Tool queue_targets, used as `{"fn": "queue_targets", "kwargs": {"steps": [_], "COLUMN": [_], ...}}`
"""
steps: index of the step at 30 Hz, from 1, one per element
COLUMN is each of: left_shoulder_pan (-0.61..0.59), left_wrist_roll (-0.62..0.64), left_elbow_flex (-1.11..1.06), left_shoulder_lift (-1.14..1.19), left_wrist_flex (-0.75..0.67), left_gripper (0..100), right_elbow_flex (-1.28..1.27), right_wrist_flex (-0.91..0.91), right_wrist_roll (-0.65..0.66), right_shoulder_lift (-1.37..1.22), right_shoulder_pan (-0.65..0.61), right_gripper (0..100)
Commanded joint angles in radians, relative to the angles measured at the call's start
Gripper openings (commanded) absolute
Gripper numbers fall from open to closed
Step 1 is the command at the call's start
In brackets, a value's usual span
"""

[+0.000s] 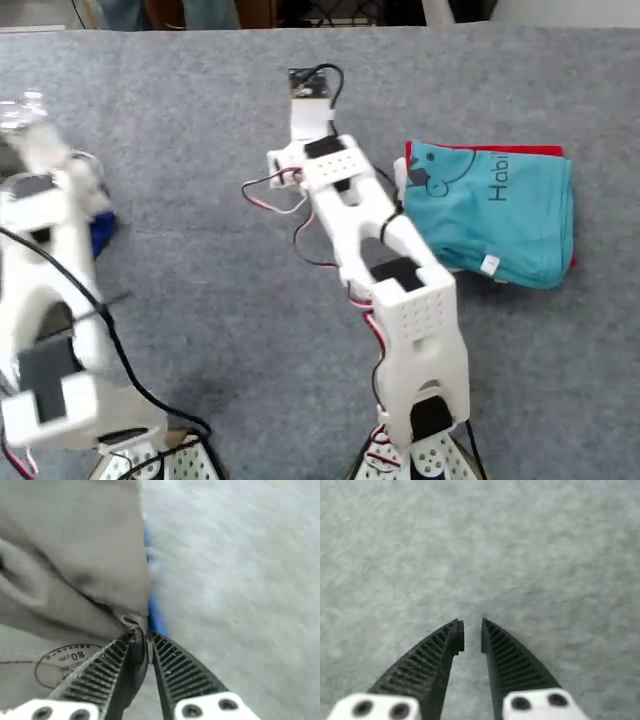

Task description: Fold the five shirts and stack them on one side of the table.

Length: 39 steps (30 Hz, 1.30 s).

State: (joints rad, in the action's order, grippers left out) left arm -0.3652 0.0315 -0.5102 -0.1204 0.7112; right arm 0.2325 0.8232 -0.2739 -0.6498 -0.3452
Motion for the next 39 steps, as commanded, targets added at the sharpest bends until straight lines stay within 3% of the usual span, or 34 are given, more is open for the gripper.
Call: {"fn": "queue_targets", "kwargs": {"steps": [1, 8, 14, 17, 20, 27, 33, 35, 39], "left_shoulder_pan": [0.154, 0.343, 0.509, 0.542, 0.559, 0.816, 0.849, 0.878, 0.894], "left_wrist_roll": [-0.043, -0.091, -0.091, -0.009, 0.020, -0.074, -0.069, -0.068, 0.012], "left_elbow_flex": [-0.173, -0.265, -0.266, -0.292, -0.364, -0.536, -0.493, -0.453, -0.421], "left_shoulder_lift": [-0.150, -0.295, -0.381, -0.451, -0.595, -0.953, -1.025, -1.025, -1.025], "left_wrist_flex": [-0.086, 0.002, 0.146, 0.169, 0.158, 0.167, 0.241, 0.287, 0.348], "left_gripper": [3, 3, 3, 3, 3, 3, 3, 6, 23], "right_elbow_flex": [0.074, 0.067, 0.067, 0.071, 0.074, 0.093, 0.093, 0.093, 0.091], "right_wrist_flex": [-0.017, -0.078, -0.084, -0.084, -0.086, -0.086, -0.086, -0.086, -0.086], "right_wrist_roll": [-0.011, -0.011, -0.011, -0.011, -0.011, -0.012, -0.012, -0.012, -0.012], "right_shoulder_lift": [0.007, 0.007, 0.007, 0.007, 0.007, 0.007, 0.005, 0.005, 0.005], "right_shoulder_pan": [0.055, 0.186, 0.193, 0.209, 0.232, 0.272, 0.264, 0.264, 0.256], "right_gripper": [7.5, 7.5, 7.5, 7.6, 7.7, 7.7, 7.7, 7.7, 7.7]}}
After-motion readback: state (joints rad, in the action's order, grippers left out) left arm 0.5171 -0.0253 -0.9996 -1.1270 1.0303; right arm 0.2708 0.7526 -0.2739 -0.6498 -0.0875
